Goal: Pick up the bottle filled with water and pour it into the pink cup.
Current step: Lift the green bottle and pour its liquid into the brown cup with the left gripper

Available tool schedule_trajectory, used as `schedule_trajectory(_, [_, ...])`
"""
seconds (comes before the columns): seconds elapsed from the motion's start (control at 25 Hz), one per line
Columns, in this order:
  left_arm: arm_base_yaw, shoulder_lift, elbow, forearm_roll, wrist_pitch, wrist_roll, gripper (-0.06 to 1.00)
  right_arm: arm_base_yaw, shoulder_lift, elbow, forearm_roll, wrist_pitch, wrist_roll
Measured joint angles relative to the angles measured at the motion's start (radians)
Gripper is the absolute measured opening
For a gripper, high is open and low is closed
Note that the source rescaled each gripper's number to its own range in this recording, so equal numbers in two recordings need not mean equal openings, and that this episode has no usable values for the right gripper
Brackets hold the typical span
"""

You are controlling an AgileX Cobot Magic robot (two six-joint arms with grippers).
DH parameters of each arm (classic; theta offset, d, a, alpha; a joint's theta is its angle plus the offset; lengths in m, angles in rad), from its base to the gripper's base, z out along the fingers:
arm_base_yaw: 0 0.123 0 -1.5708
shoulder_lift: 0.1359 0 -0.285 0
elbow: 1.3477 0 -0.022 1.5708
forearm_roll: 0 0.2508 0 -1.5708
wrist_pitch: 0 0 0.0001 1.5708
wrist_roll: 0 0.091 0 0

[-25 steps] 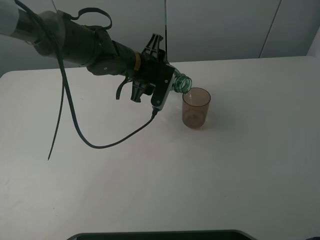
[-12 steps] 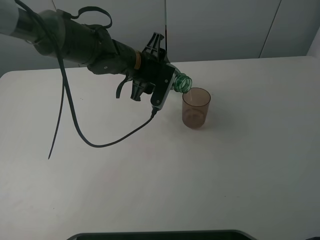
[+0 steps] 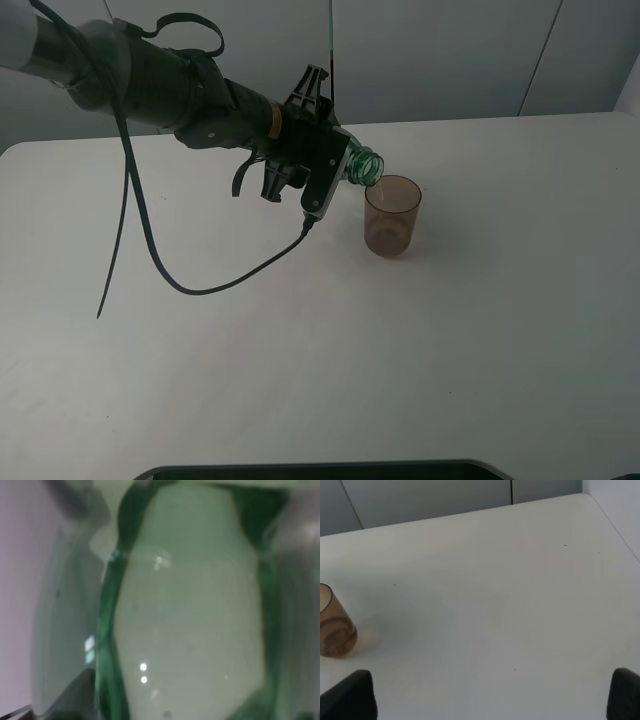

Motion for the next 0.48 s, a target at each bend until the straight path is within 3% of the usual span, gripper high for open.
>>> schedule_trajectory(0.48, [0.000, 0.000, 0.000, 0.000, 0.000, 0.000, 0.00, 0.000, 0.000, 0.000, 0.000, 0.000, 0.000])
